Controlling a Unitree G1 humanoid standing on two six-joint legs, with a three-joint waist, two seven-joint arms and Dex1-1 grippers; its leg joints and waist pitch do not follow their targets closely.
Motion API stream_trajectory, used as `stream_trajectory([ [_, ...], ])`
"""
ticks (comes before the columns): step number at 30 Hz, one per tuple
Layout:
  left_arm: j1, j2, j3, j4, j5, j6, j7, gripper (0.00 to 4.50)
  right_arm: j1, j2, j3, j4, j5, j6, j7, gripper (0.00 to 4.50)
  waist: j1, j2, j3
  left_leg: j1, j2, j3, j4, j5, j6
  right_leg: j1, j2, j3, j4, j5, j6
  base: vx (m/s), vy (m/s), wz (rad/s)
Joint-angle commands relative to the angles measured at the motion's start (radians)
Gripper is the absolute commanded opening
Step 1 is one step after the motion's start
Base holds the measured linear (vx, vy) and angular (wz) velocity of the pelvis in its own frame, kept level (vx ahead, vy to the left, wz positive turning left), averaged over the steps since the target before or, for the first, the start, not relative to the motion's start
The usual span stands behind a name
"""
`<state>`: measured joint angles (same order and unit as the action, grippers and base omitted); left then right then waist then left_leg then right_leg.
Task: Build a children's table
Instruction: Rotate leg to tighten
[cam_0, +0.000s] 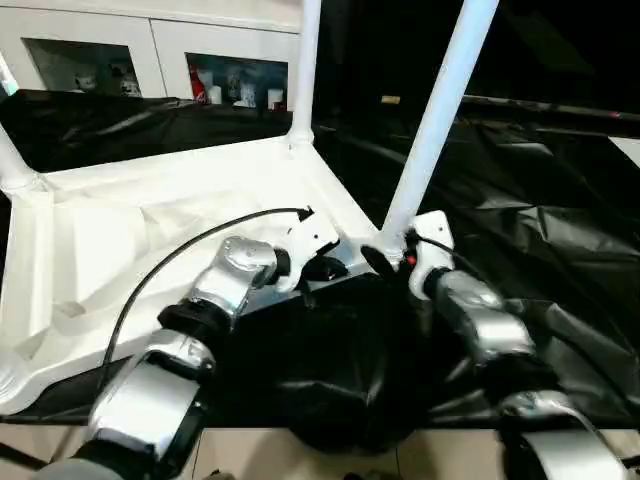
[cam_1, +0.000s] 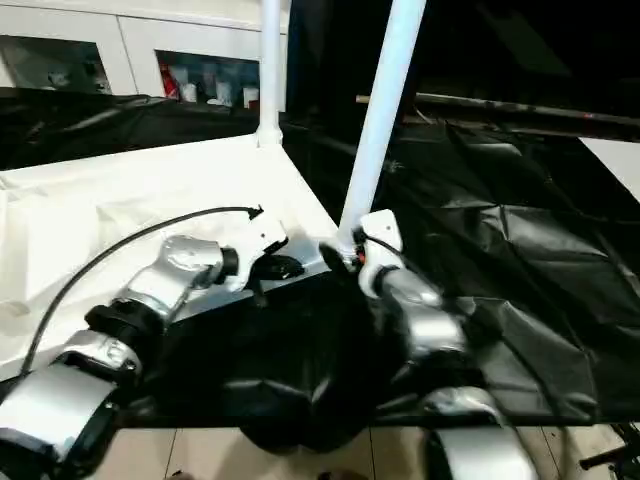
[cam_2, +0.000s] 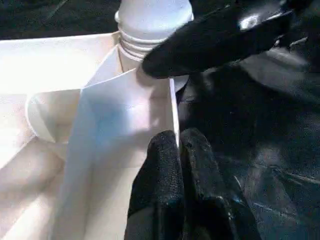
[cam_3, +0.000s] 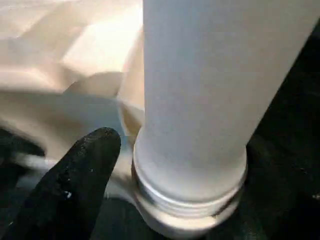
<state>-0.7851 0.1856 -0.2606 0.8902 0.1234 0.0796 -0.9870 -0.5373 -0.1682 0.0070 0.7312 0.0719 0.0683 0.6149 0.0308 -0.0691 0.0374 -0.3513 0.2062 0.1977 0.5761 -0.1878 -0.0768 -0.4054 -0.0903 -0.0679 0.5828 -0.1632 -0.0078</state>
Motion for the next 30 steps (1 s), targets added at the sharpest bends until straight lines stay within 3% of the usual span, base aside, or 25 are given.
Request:
stream_trajectory([
  [1, 0.030, 0.010, -0.081, 0.012, 0.039, 0.015, -0.081, 0.00, 0.015, -0.005, 0.091, -0.063, 0.019, -0.017, 0.176, 3.91, 0.005, 0.002, -0.050, -0.003, 0.029, -0.016, -0.075, -0.271, 0.045, 0.044, -0.055, 0.040, -0.071, -0.298, -0.182, 0.000, 0.000, 0.00],
  [4, 0.050, 0.067, -0.109, -0.021, 0.048, -0.010, -0.193, 0.00, 0.031, -0.079, 0.098, -0.098, 0.034, -0.022, 0.311, 3.91, 0.009, 0.002, -0.053, -0.002, 0.031, -0.011, -0.068, -0.199, 0.079, 0.048, -0.054, 0.043, -0.055, -0.174, -0.230, 0.000, 0.000, 0.00],
  [7, 0.072, 0.106, -0.116, -0.064, 0.031, -0.013, -0.282, 0.00, 0.041, -0.131, 0.108, -0.121, 0.039, -0.023, 0.401, 3.91, 0.008, 0.003, -0.054, -0.001, 0.032, -0.010, -0.066, -0.168, 0.088, 0.051, -0.055, 0.042, -0.049, -0.126, -0.258, 0.000, 0.000, 0.00],
  [10, 0.078, 0.116, -0.113, -0.076, 0.029, -0.015, -0.287, 0.00, 0.042, -0.151, 0.113, -0.128, 0.040, -0.027, 0.431, 3.91, 0.010, 0.005, -0.052, 0.006, 0.034, -0.008, -0.066, -0.169, 0.088, 0.049, -0.054, 0.043, -0.047, -0.113, -0.279, 0.000, 0.000, 0.00],
  [14, 0.079, 0.118, -0.107, -0.066, 0.046, -0.048, -0.229, 0.00, 0.039, -0.156, 0.113, -0.123, 0.037, -0.034, 0.439, 3.91, 0.013, 0.004, -0.051, 0.007, 0.034, -0.008, -0.068, -0.206, 0.068, 0.048, -0.055, 0.042, -0.051, -0.165, -0.266, 0.000, 0.000, 0.00],
  [16, 0.079, 0.108, -0.092, -0.062, 0.024, -0.030, -0.218, 0.44, 0.038, -0.155, 0.117, -0.124, 0.035, -0.036, 0.445, 3.94, 0.016, 0.003, -0.051, 0.008, 0.033, -0.008, -0.068, -0.211, 0.060, 0.047, -0.056, 0.043, -0.053, -0.186, -0.256, 0.000, 0.000, 0.00],
  [22, 0.084, 0.114, -0.091, -0.066, 0.039, -0.042, -0.208, 0.85, 0.039, -0.157, 0.121, -0.131, 0.039, -0.036, 0.465, 3.94, 0.019, 0.002, -0.052, 0.006, 0.033, -0.009, -0.067, -0.199, 0.058, 0.048, -0.055, 0.043, -0.052, -0.191, -0.242, 0.000, 0.000, 0.00],
  [26, 0.080, 0.122, -0.095, -0.055, 0.039, -0.035, -0.218, 0.85, 0.042, -0.161, 0.122, -0.137, 0.044, -0.036, 0.471, 3.94, 0.021, 0.002, -0.052, 0.006, 0.032, -0.009, -0.067, -0.196, 0.059, 0.048, -0.055, 0.042, -0.051, -0.184, -0.244, 0.000, 0.000, 0.00],
  [30, 0.074, 0.110, -0.067, -0.042, 0.010, -0.057, -0.202, 0.45, 0.042, -0.164, 0.118, -0.134, 0.047, -0.040, 0.473, 3.94, 0.023, 0.003, -0.053, 0.006, 0.031, -0.008, -0.065, -0.191, 0.060, 0.049, -0.054, 0.042, -0.050, -0.176, -0.246, 0.000, 0.000, 0.00],
])
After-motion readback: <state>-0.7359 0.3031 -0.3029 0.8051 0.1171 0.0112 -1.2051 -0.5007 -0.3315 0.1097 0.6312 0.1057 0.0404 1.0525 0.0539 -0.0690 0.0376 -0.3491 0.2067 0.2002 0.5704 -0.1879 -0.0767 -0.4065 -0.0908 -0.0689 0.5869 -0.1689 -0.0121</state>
